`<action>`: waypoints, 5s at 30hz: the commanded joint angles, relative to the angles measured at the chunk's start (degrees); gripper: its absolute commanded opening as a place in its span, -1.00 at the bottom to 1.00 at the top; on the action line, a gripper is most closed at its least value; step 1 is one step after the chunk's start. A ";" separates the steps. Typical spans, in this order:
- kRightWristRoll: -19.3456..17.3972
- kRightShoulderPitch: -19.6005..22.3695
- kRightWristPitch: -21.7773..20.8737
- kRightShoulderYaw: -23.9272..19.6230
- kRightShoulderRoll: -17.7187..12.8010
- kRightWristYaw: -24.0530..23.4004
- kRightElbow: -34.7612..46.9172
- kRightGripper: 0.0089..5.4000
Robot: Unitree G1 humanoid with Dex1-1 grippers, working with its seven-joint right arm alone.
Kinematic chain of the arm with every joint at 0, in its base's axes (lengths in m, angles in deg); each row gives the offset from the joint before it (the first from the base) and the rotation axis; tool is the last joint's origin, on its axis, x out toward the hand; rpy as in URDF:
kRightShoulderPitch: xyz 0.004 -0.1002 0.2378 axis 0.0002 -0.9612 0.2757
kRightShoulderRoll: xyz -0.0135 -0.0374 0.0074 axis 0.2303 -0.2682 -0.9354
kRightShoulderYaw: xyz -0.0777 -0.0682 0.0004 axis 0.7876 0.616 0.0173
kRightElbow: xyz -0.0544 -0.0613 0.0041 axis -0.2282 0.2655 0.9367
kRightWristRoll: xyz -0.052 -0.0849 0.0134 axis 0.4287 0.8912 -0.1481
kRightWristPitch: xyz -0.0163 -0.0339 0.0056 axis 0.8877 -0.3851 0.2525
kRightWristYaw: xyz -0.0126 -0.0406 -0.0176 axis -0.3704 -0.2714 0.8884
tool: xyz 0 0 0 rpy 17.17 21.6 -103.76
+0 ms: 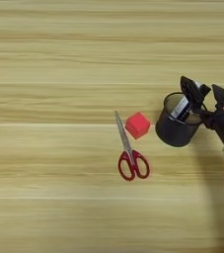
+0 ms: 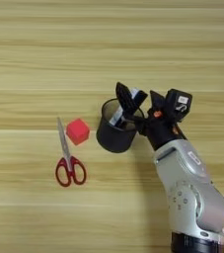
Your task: Move the objects on the table
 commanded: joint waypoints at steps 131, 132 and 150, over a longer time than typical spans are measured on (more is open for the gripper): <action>-9.92 -10.26 12.27 -3.41 -0.88 -0.72 17.32 -0.52; -9.90 -10.49 12.22 -3.35 -0.81 -0.66 17.37 -0.52; -9.01 -12.80 11.27 -2.44 -0.08 0.29 16.21 -0.52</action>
